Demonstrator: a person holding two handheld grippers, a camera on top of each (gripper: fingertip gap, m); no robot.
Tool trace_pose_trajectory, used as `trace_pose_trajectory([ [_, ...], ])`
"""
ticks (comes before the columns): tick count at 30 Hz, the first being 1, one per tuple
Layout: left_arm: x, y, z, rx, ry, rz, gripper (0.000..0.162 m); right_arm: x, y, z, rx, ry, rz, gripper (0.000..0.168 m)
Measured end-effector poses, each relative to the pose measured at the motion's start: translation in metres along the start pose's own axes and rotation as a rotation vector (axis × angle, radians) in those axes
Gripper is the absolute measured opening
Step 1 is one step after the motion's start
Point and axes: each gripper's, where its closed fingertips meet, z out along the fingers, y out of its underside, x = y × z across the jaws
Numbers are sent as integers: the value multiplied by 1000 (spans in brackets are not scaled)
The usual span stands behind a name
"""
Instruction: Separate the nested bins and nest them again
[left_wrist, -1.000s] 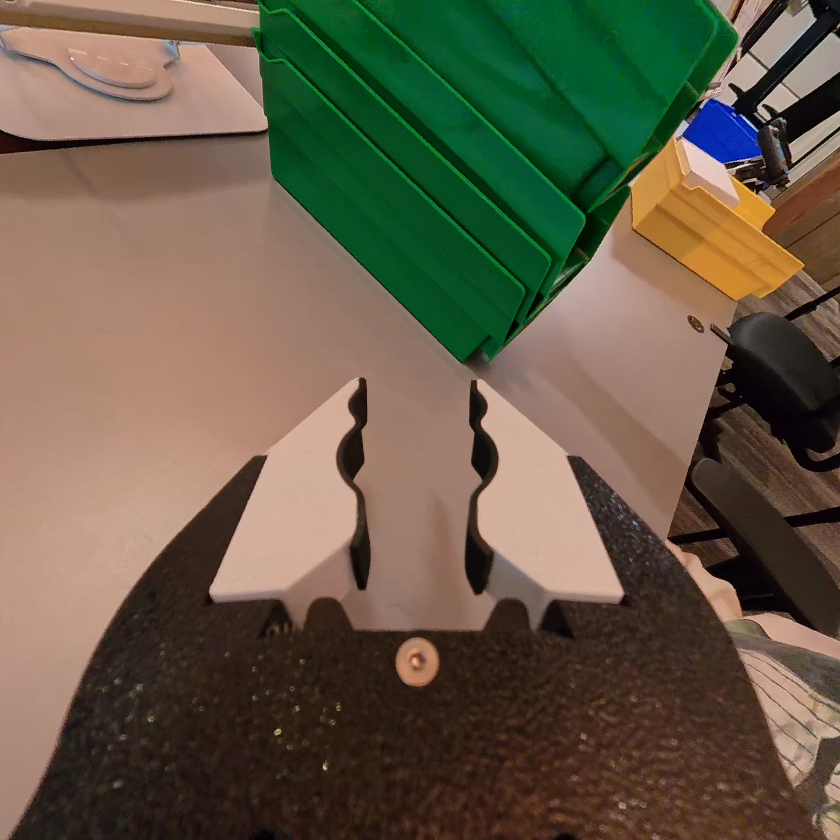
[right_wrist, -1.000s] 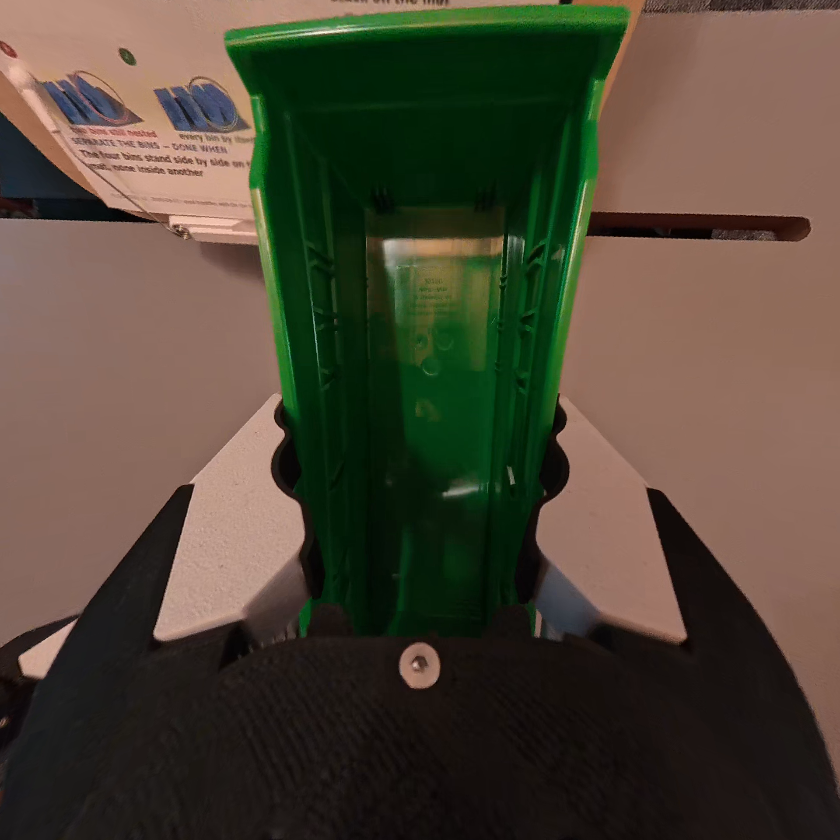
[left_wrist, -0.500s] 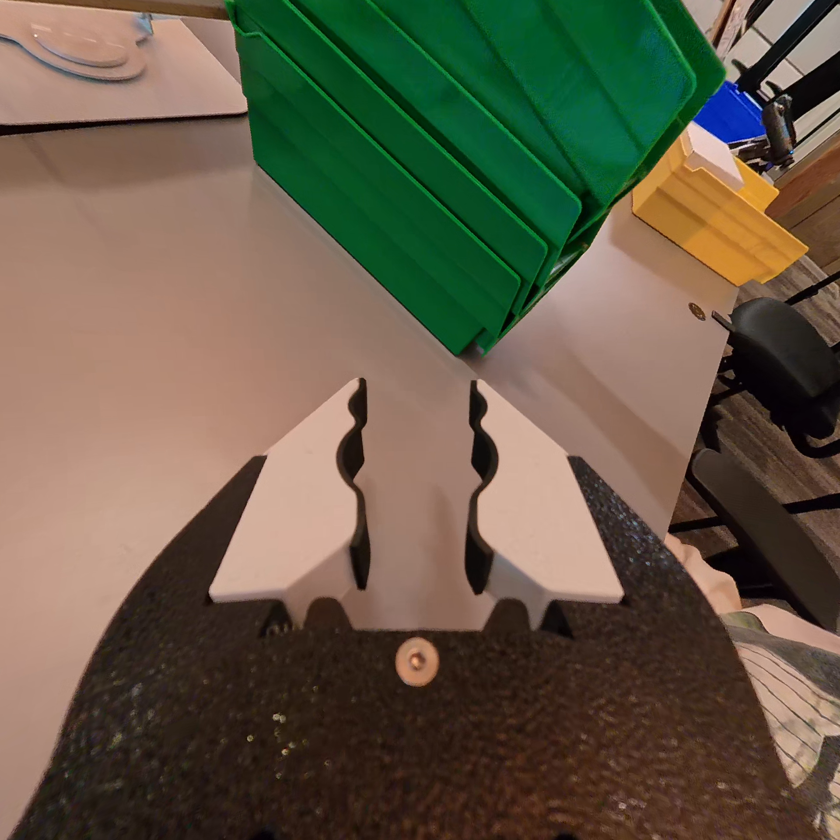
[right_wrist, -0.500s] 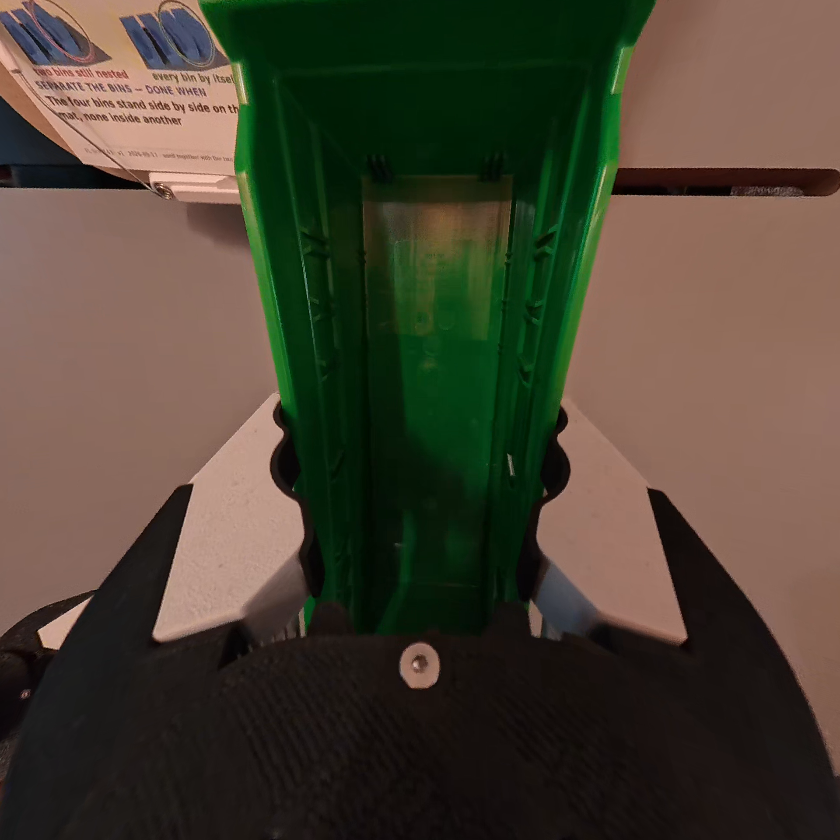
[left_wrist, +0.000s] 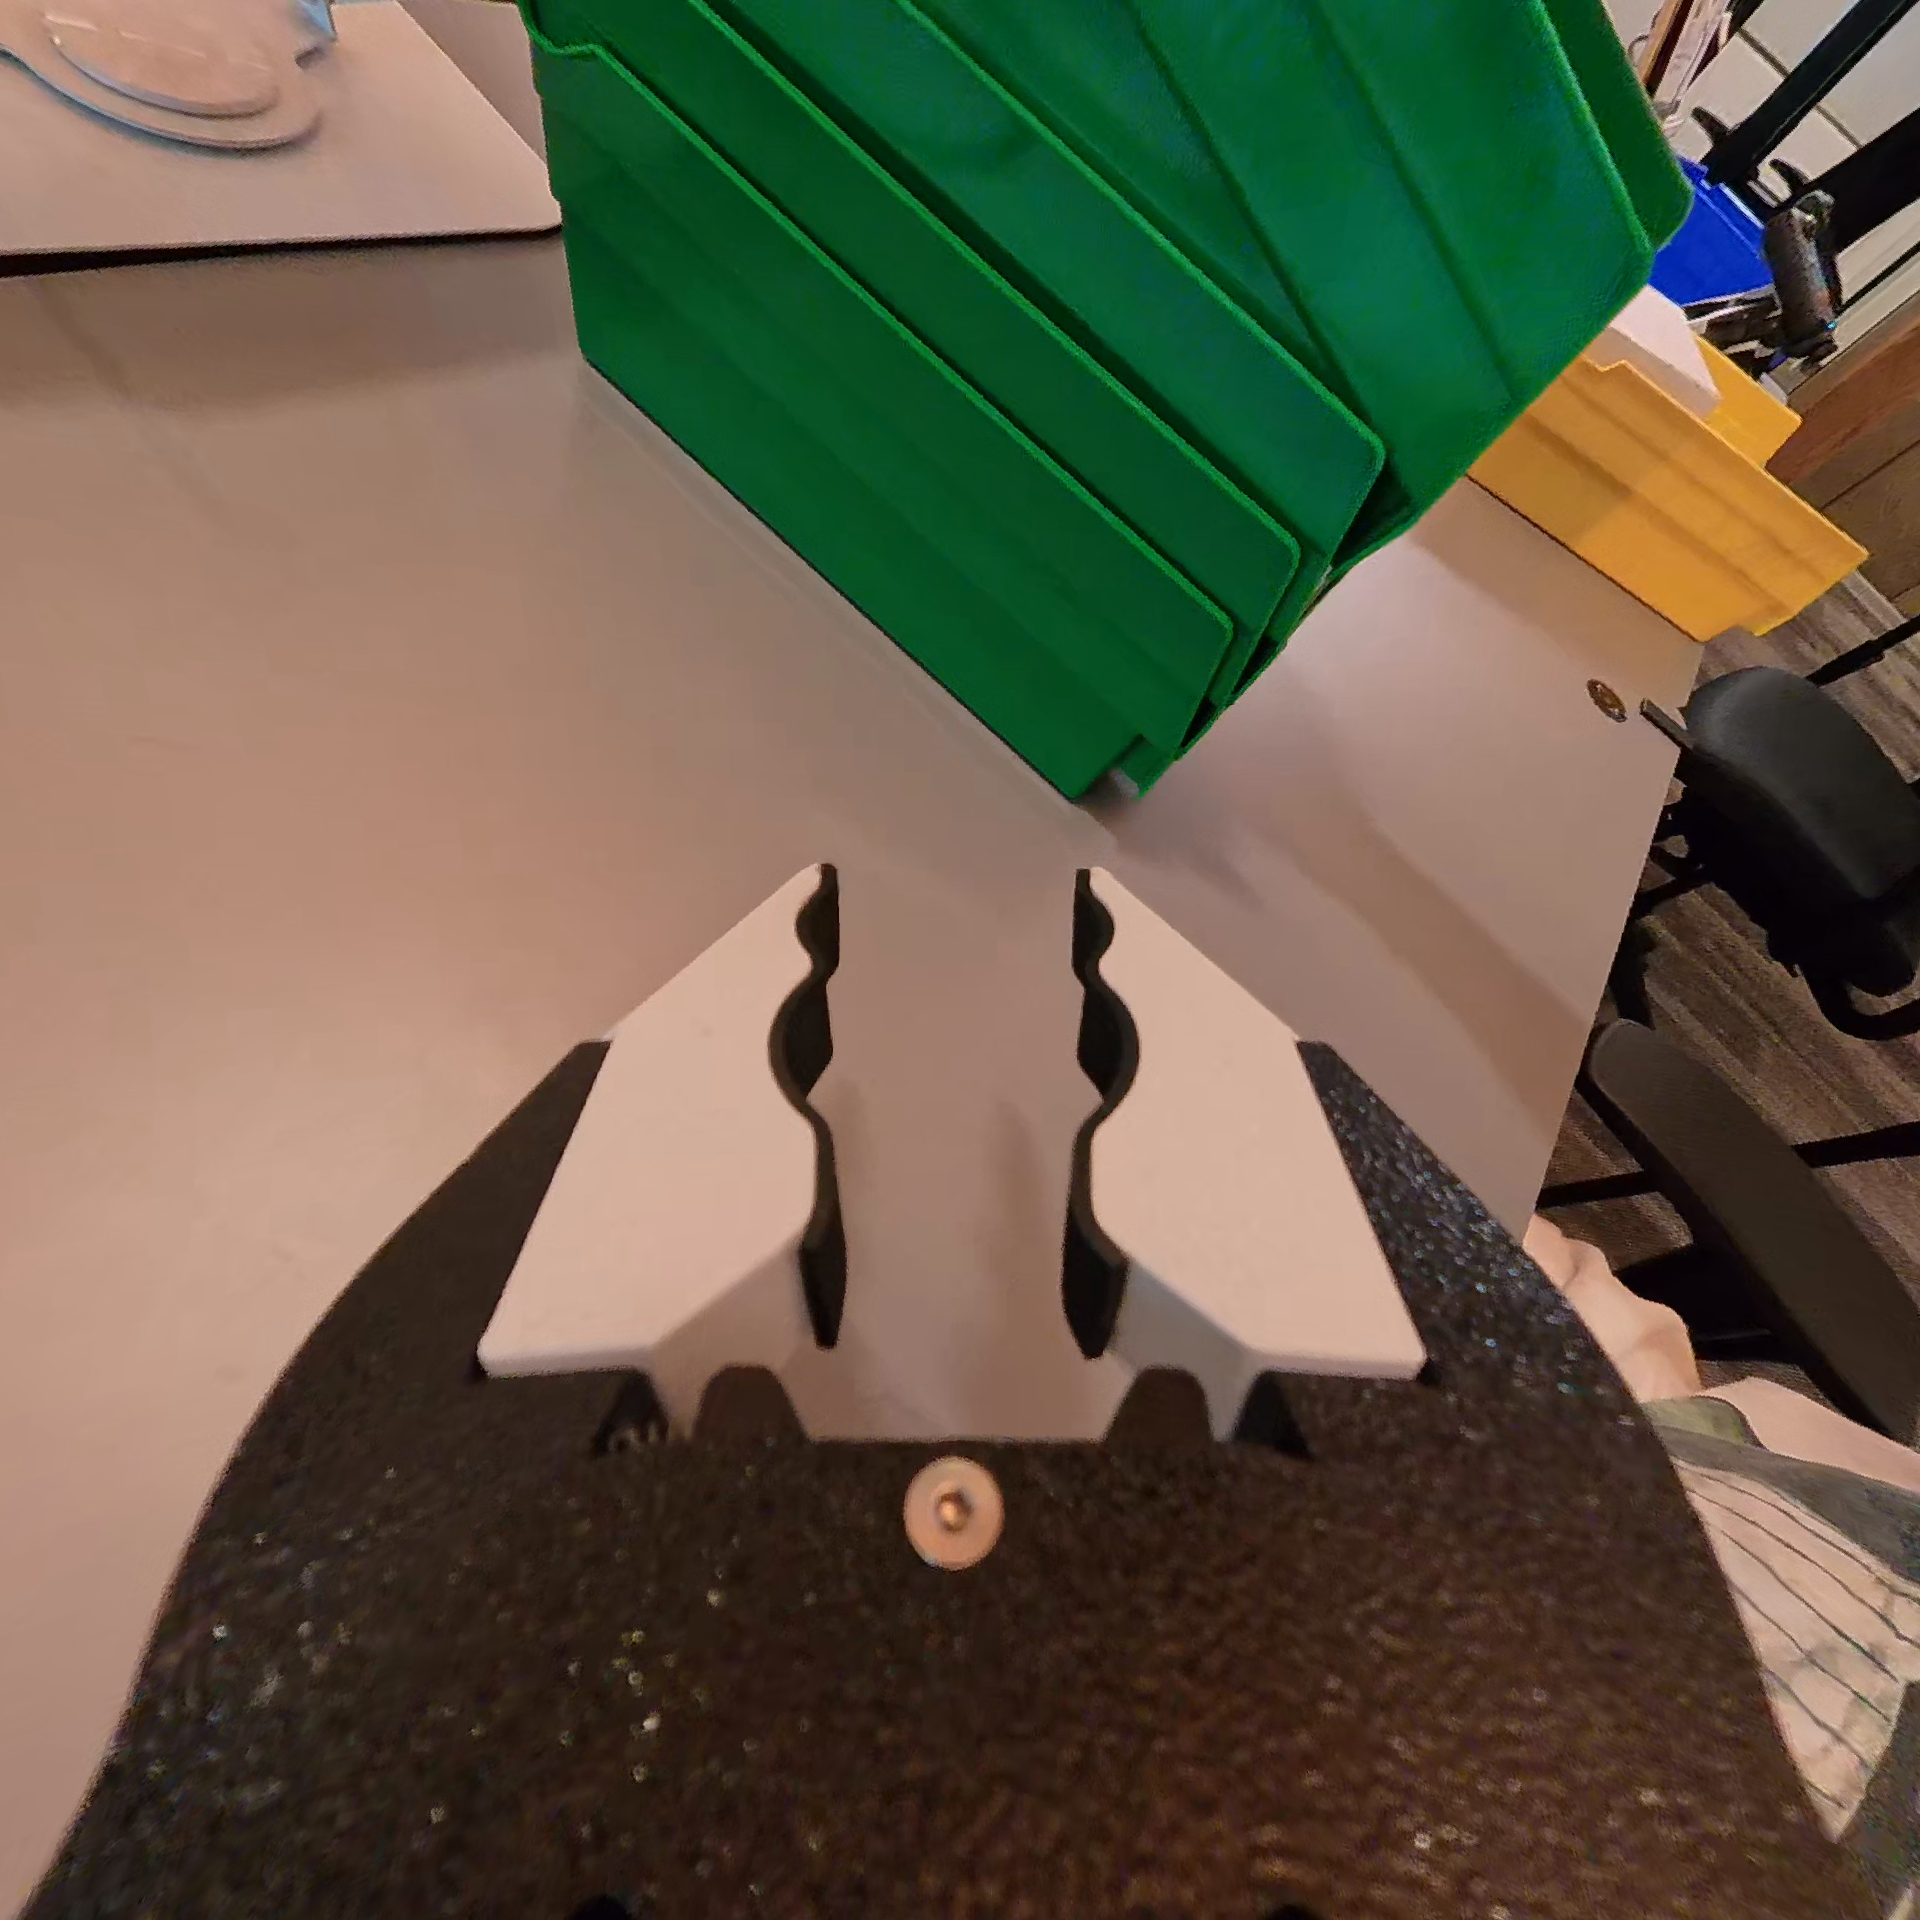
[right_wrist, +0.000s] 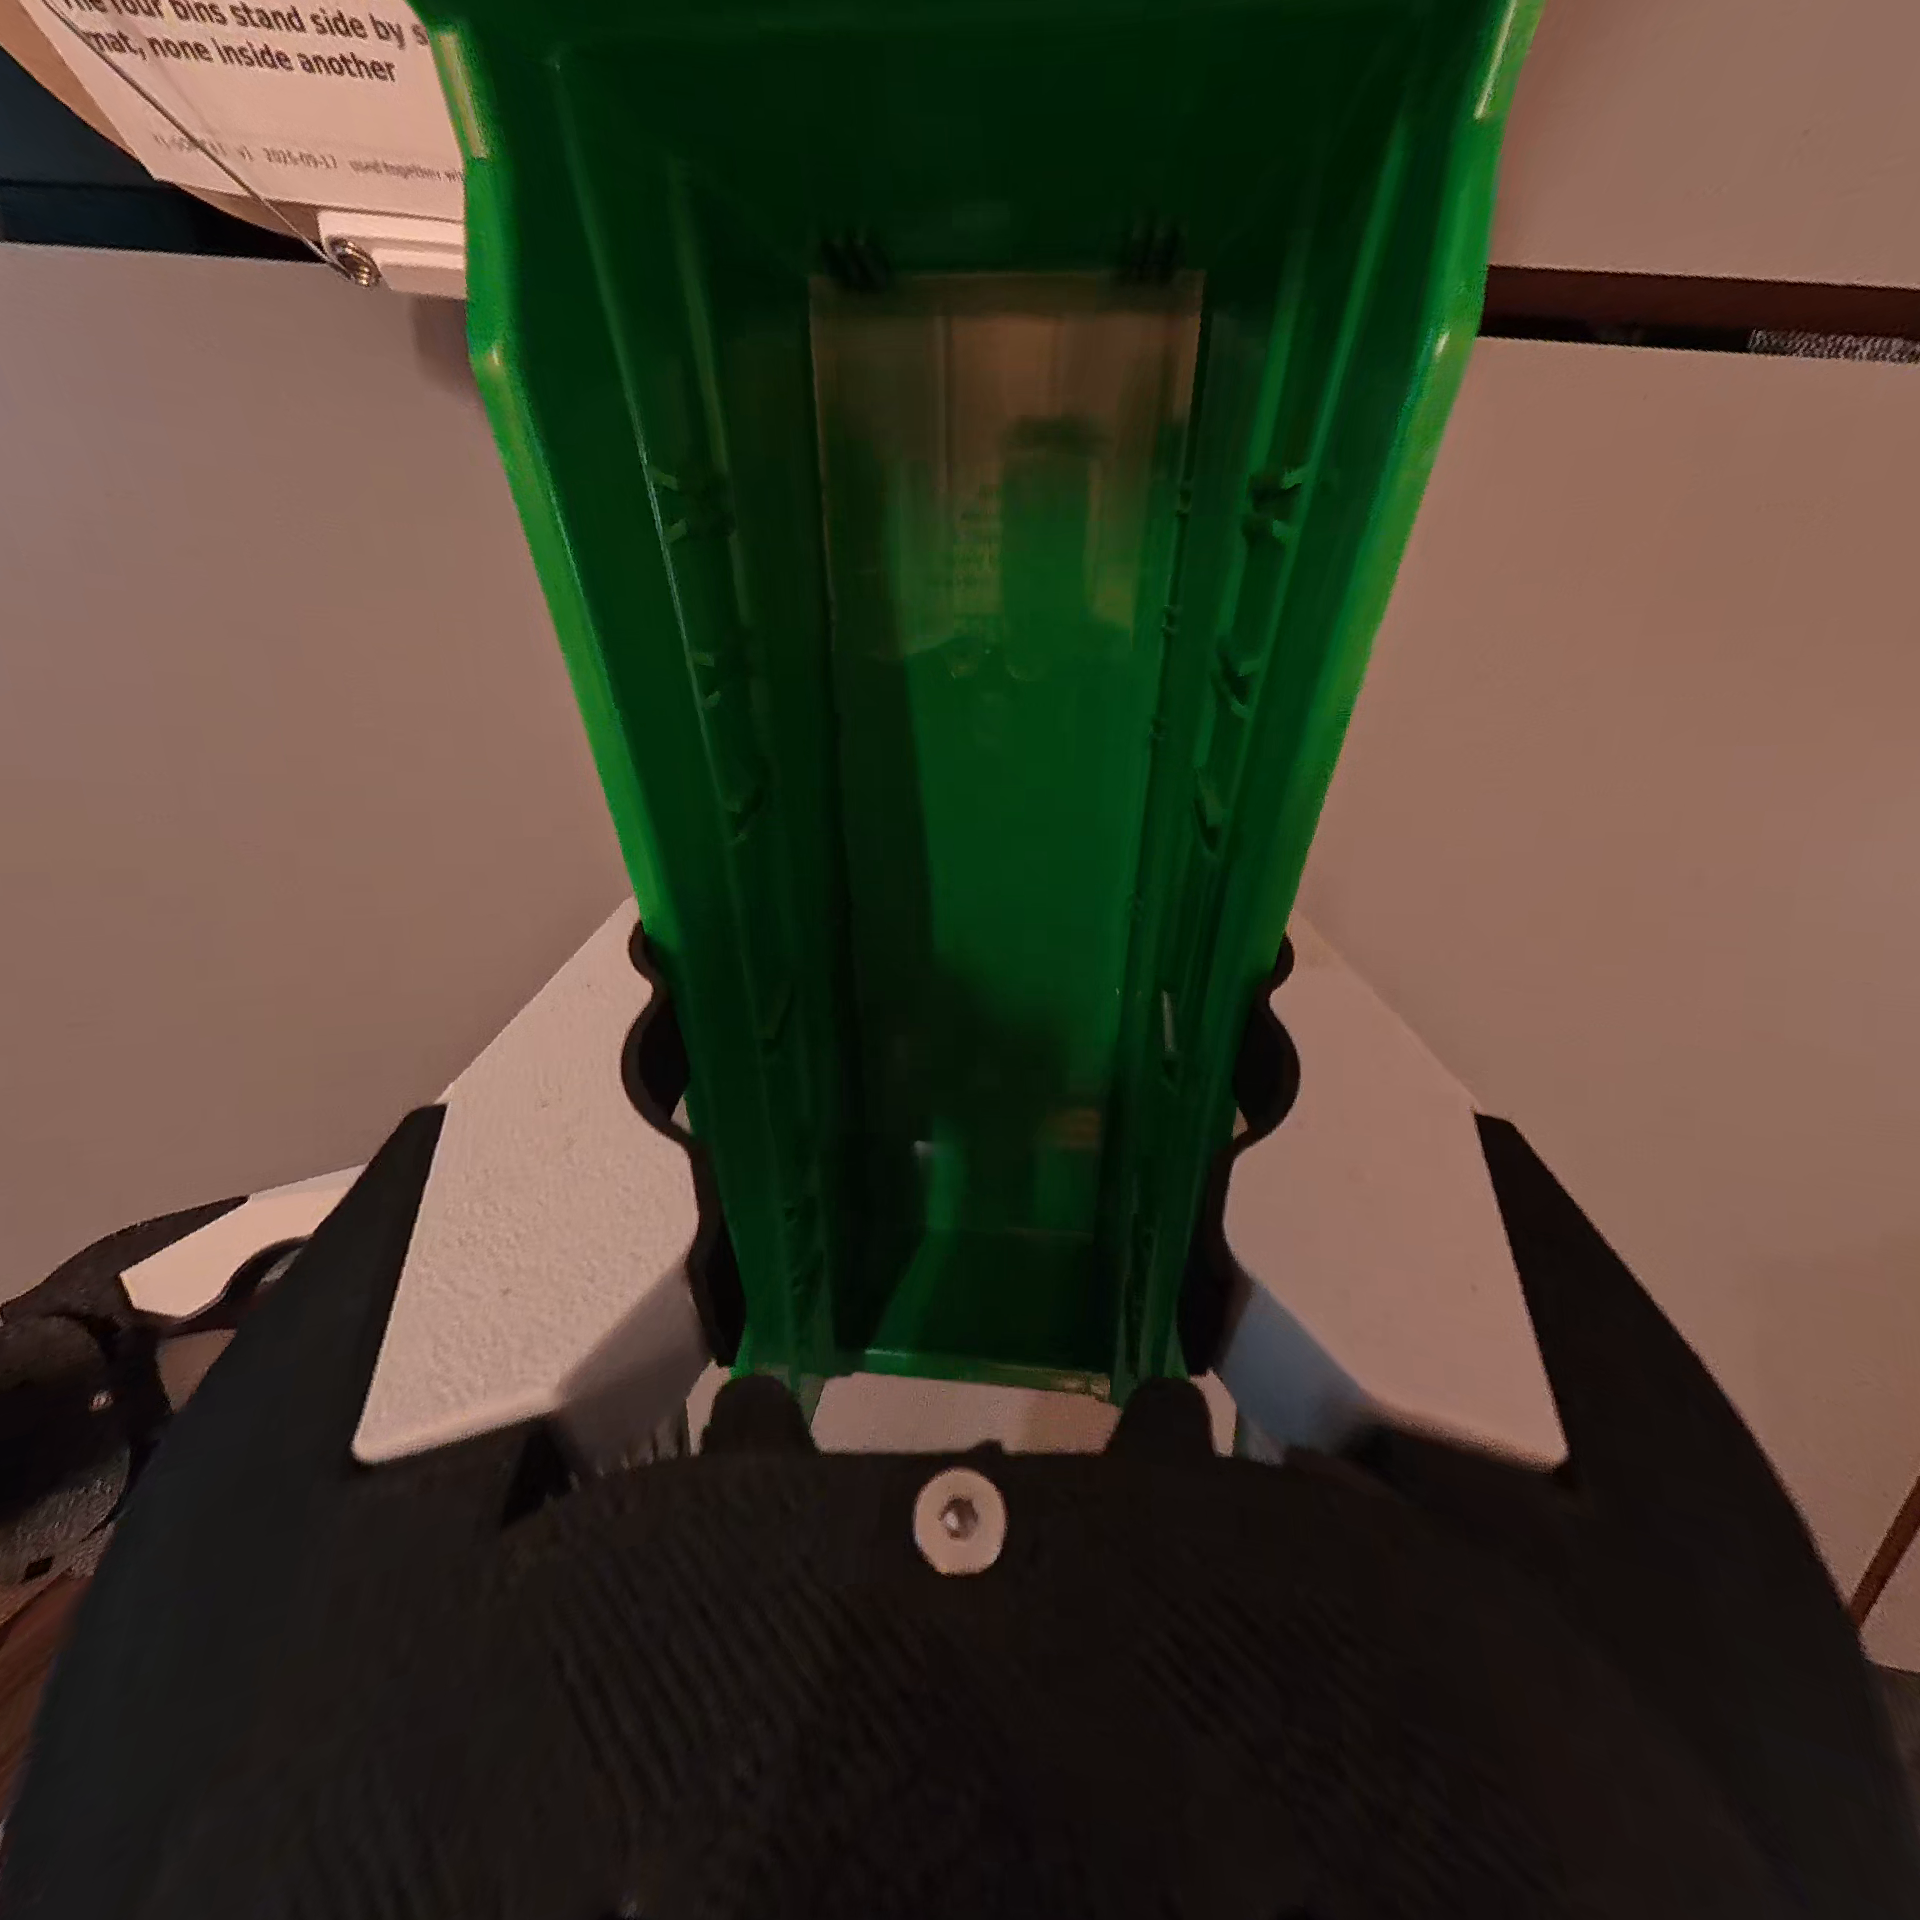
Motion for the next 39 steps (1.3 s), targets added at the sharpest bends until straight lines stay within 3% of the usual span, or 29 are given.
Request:
trace_pose_trajectory([
  [5, 2, 1, 2, -4, 0, 5, 43, -2, 5, -2, -51, 11, 1, 108],
  [17, -2, 3, 4, -11, 5, -8, 43, 1, 5, 42, -102, 26, 6, 108],
  [22, -4, 2, 3, -7, -1, -12, 43, 2, 3, 48, -117, 38, -11, 118],
  [30, -6, 6, 7, -24, -3, -13, 43, 6, -6, 38, -83, 125, -217, 123],
  [35, -5, 6, 8, -26, -3, -10, 43, -3, -21, 20, 20, 125, -262, 103],
  [39, -5, 6, 8, -28, -3, -12, 43, -15, -21, 14, 62, 33, -237, 99],
])
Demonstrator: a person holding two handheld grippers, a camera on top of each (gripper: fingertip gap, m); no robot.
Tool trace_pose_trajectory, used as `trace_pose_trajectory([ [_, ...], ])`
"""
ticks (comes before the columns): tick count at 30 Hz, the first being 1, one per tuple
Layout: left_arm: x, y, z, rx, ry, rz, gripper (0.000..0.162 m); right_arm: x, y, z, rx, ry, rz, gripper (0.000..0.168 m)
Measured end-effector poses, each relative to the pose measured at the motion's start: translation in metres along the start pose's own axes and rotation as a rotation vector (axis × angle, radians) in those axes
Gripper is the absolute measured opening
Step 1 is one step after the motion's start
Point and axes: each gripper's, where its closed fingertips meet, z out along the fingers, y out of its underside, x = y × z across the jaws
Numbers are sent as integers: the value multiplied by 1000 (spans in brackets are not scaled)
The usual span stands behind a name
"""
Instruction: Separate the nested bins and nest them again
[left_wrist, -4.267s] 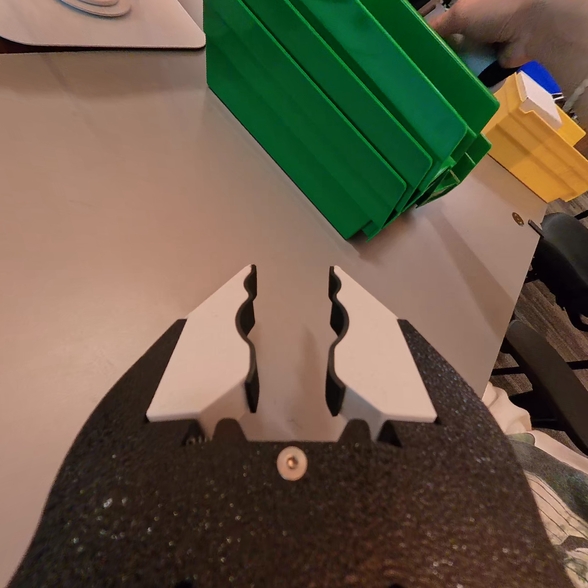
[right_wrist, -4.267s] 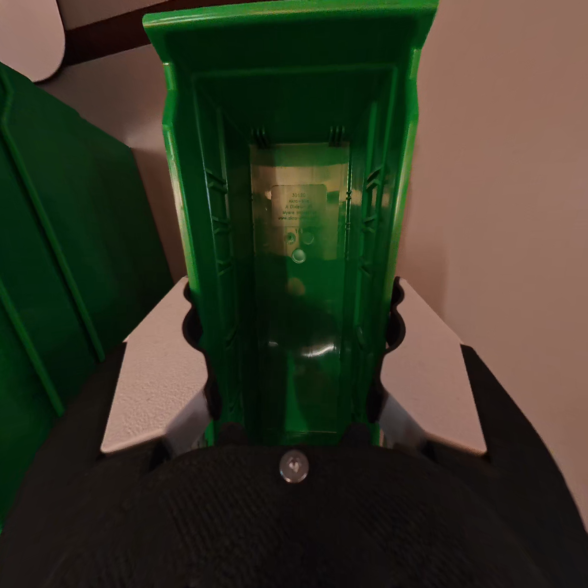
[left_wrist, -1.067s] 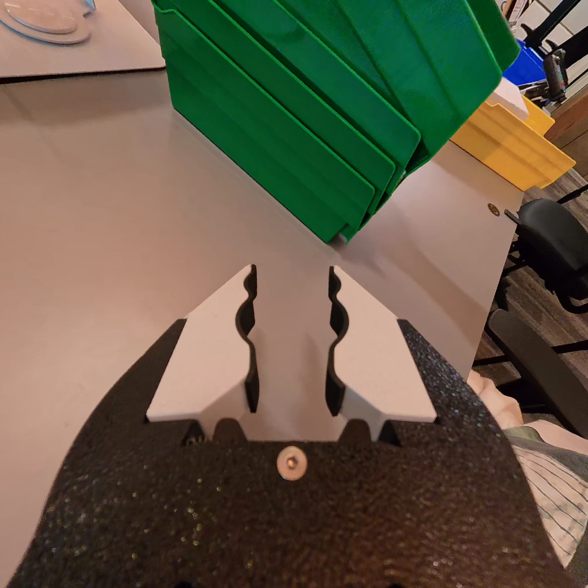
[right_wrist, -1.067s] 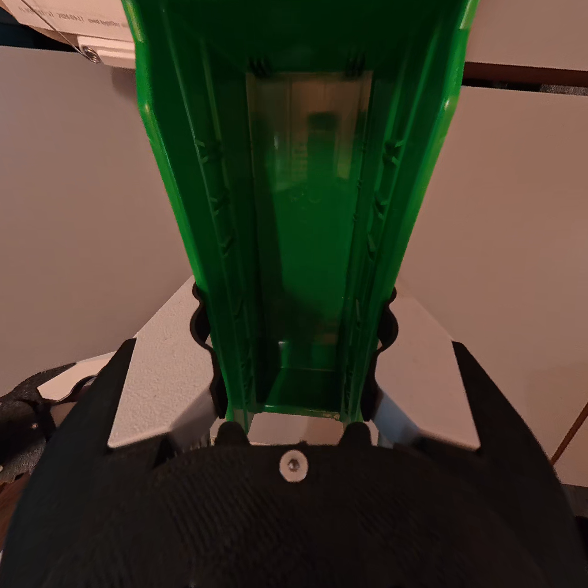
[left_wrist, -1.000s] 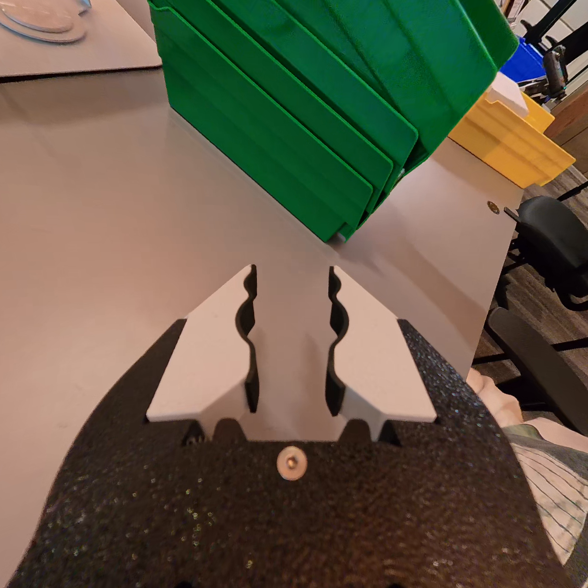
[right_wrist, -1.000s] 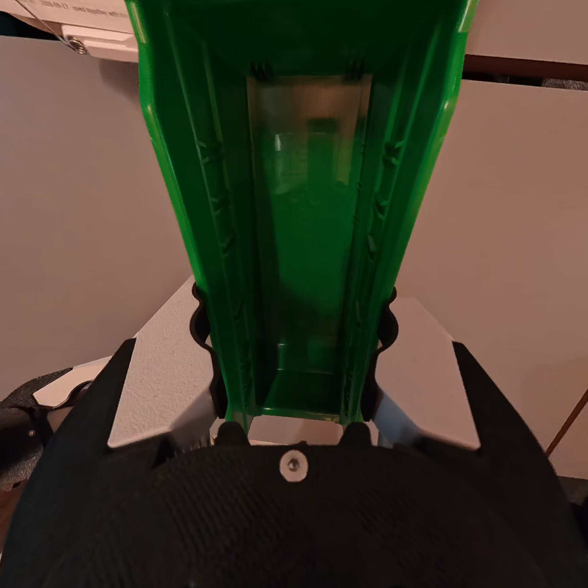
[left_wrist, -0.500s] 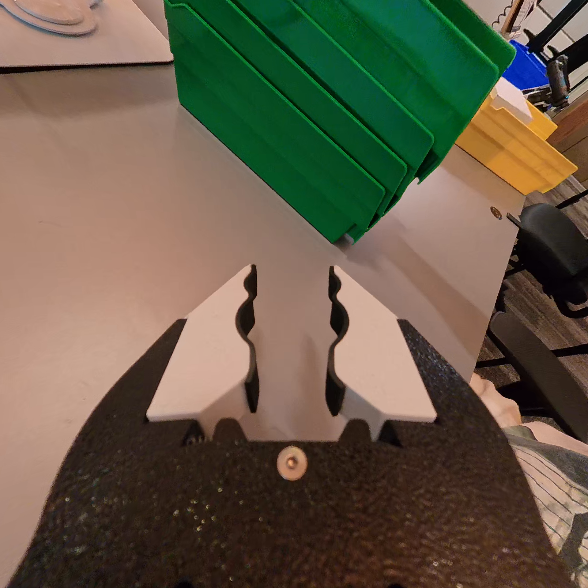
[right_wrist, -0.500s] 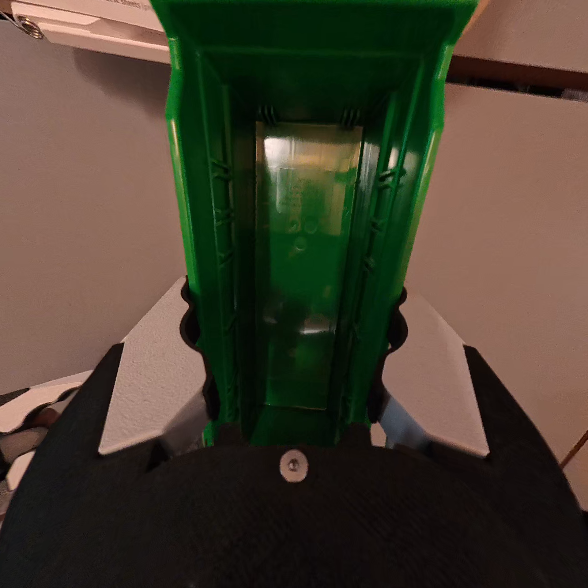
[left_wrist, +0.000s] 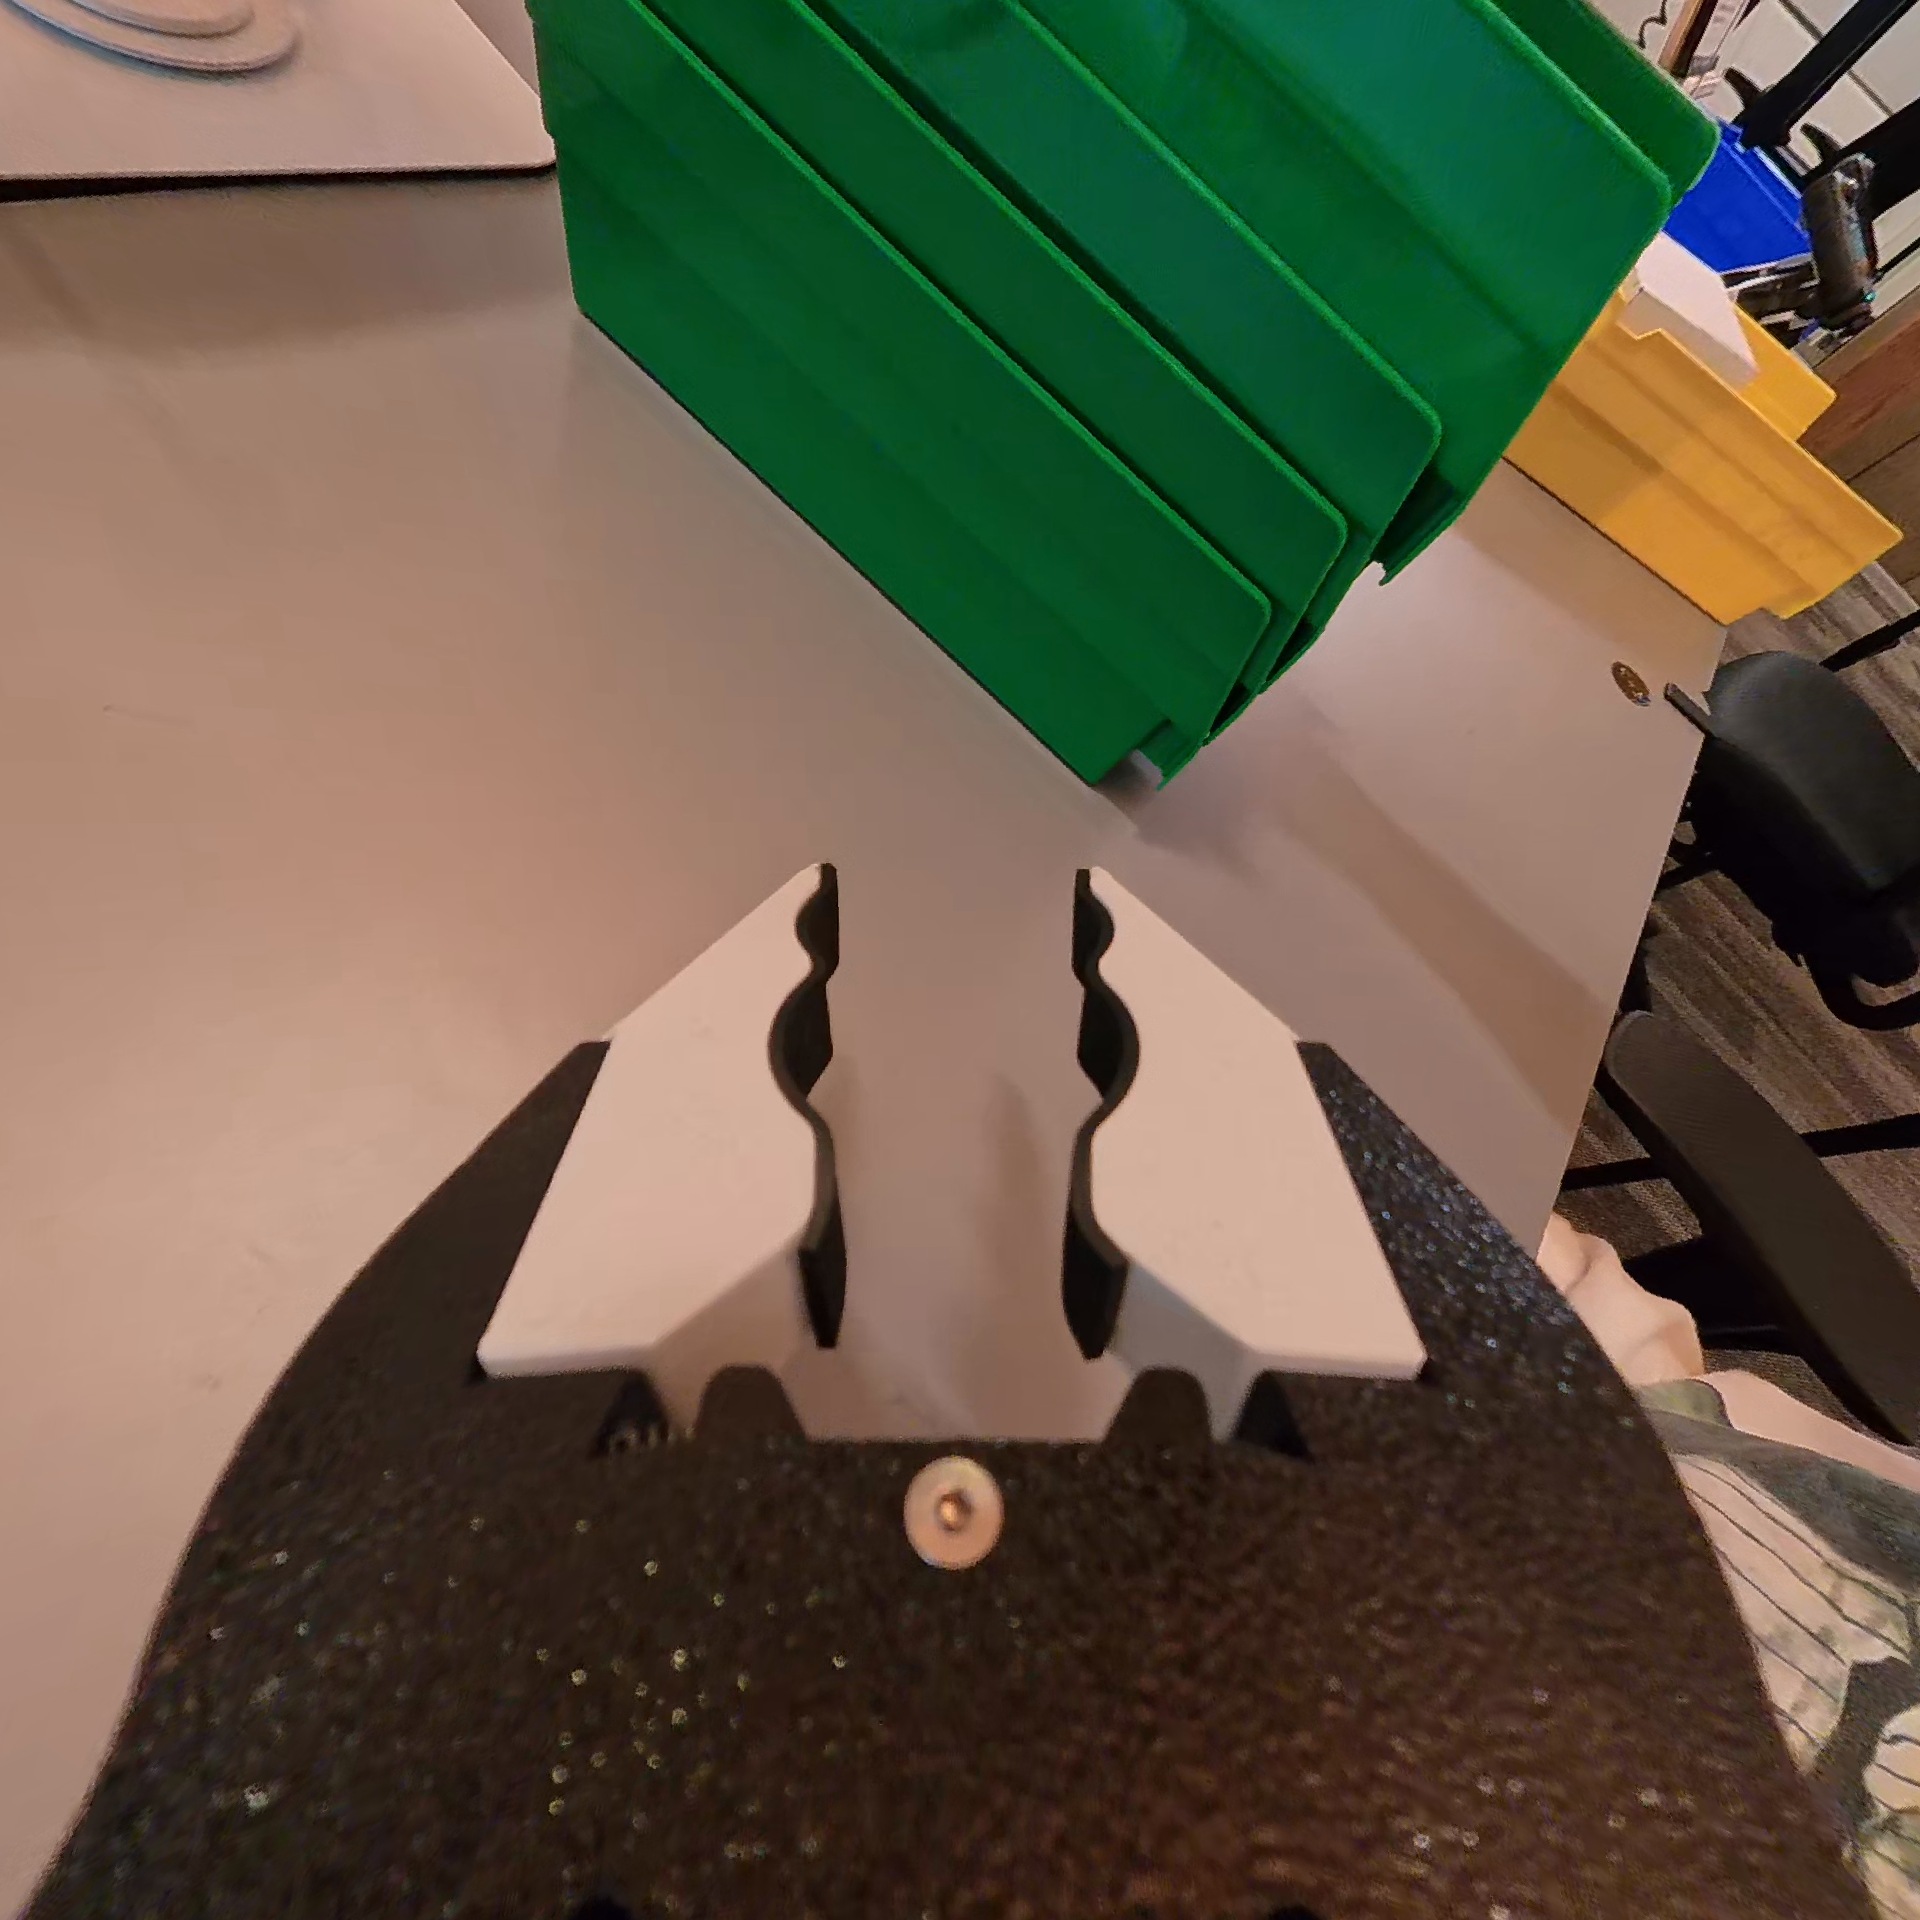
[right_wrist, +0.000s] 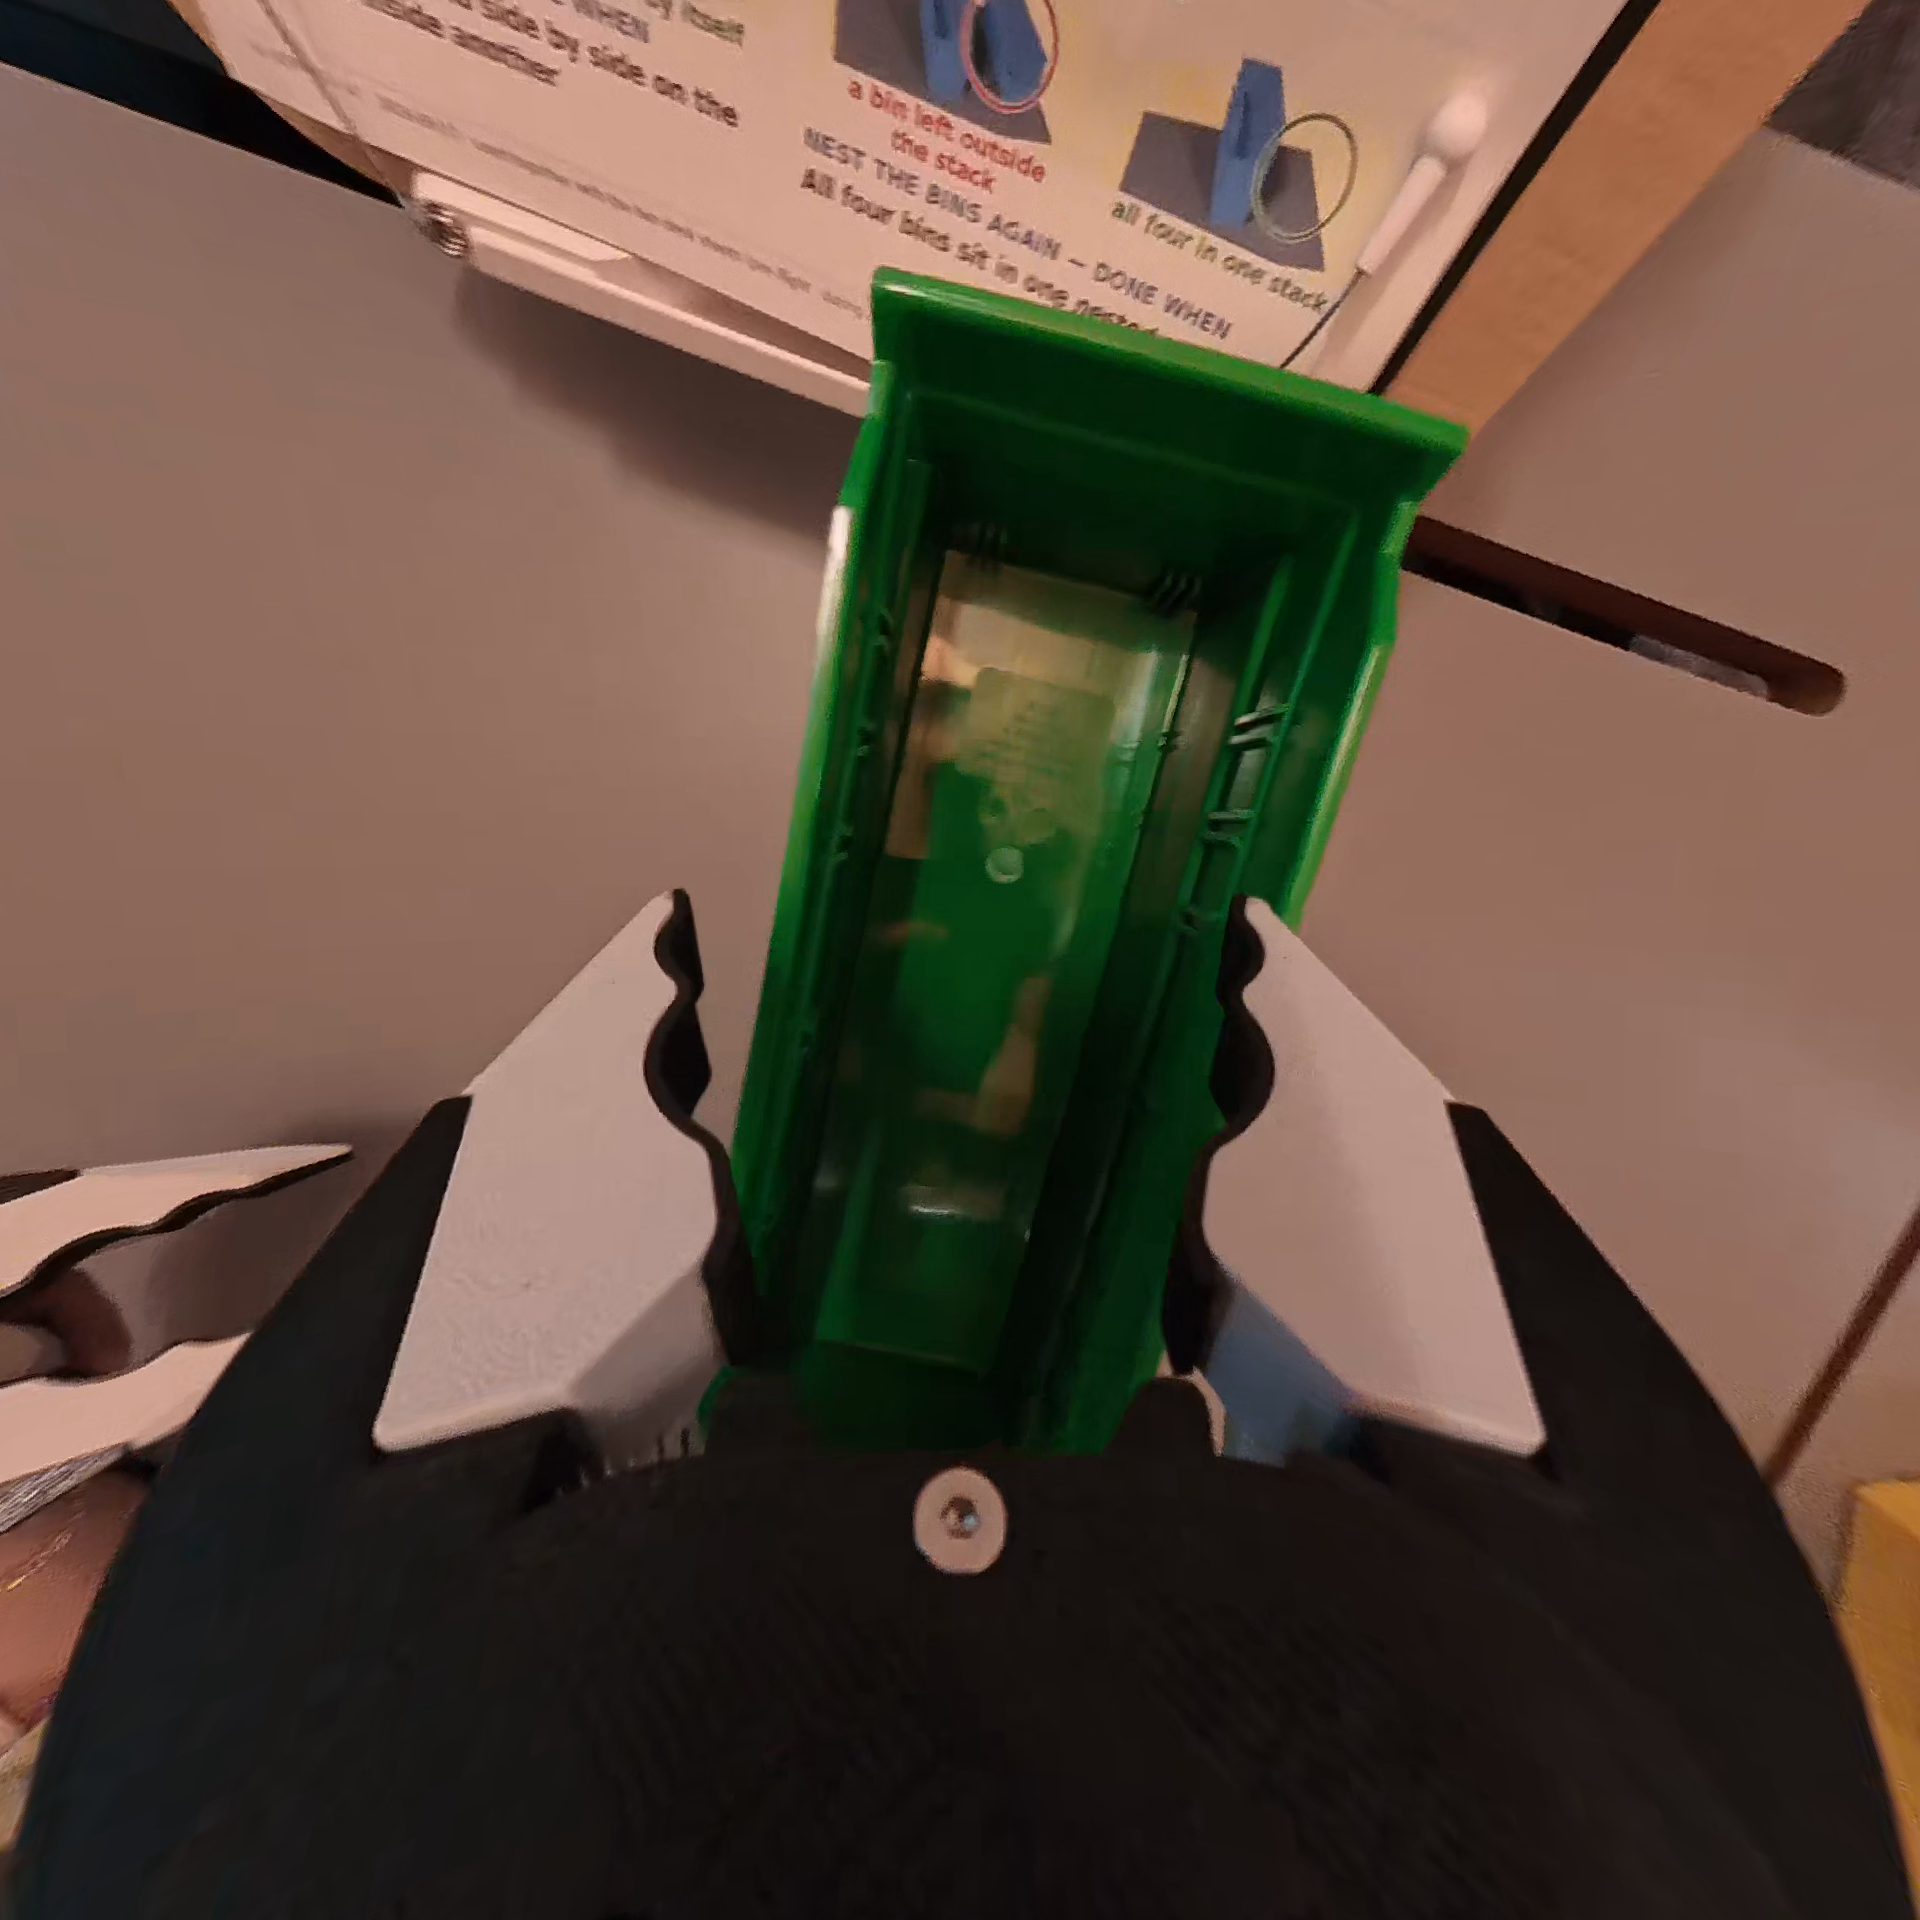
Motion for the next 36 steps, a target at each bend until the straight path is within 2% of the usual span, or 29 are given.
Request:
trace_pose_trajectory([
  [3, 0, 0, -1, 2, -3, 3, 43, -5, -4, -12, 60, -68, 17, 98],
  [7, -2, 0, -1, 3, -3, -5, 43, 24, -3, -25, 94, -21, 69, 92],
  [9, -2, 1, -1, -1, -5, -5, 43, 39, 2, -21, 92, -12, 101, 72],
  [13, -1, 0, 0, 0, -6, 0, 43, 55, 13, -6, 77, -37, 136, 18],
  [16, -3, 1, 0, -4, -9, -3, 43, 56, 23, 7, 47, -76, 160, 8],
  [22, -6, 4, 3, -13, -10, -12, 43, 58, 27, 16, 55, -65, 153, 3],
  [31, -4, 5, 5, -22, -14, -6, 43, 61, 26, 22, 99, 70, 53, 4],
  [36, -8, 4, 2, -15, -21, -11, 43, 57, 22, 2, 154, 23, 44, 16],
])
